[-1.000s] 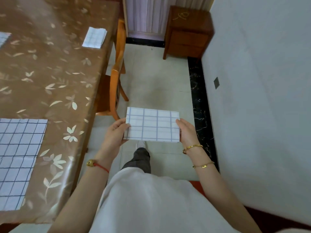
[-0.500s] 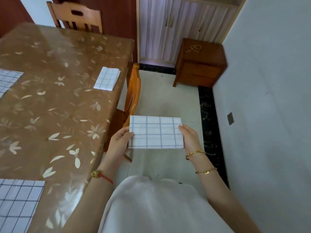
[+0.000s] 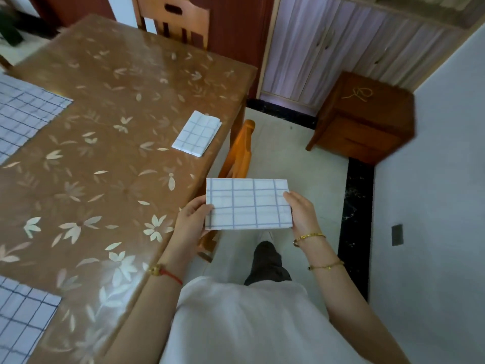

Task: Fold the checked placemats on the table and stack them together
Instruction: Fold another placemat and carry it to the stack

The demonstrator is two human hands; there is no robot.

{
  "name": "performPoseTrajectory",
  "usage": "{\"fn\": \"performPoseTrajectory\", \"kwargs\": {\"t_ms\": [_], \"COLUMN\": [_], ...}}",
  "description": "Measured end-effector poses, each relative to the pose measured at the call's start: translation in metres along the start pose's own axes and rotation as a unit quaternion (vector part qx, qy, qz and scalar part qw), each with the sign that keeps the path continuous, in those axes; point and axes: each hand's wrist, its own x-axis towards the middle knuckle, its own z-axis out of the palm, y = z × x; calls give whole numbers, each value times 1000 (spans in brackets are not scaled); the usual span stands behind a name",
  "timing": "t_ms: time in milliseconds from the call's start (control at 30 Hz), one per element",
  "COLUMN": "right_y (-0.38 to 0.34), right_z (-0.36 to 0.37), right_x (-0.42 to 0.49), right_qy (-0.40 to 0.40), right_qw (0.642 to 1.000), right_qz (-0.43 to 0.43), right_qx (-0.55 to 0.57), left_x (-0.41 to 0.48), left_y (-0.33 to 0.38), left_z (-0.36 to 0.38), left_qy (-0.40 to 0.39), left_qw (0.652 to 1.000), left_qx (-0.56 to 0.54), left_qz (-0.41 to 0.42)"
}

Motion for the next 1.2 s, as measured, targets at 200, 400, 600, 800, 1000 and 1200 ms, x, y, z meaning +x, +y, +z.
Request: {"fn": "performPoseTrajectory", "kwargs": {"t_ms": [200,400,600,800,1000,1200], "right_y": [-53,-118,-154,-170,-176,-179], "right_z": [8,22,51,86,115,146], "right_x": [94,192,251,278,290,291], "right_qy": [-71,-164,-255,-318,-362,-366], "right_qw": [996,979,958,938,919,919], "right_qz": [-10,-33,-39,-21,-4,24], "right_qx": [-51,-114,-127,-137,-159,-147], "left_x": [52,98,122,137,150,162], "left_y": [33,74,95,105,103,102], "left_z": [40,89,118,119,105,80], "left_qy": [64,141,221,292,320,324], "left_qw": [997,981,955,929,920,918], "left_qx": [-44,-129,-198,-227,-224,-227], "left_qz": [2,19,25,16,22,30]}}
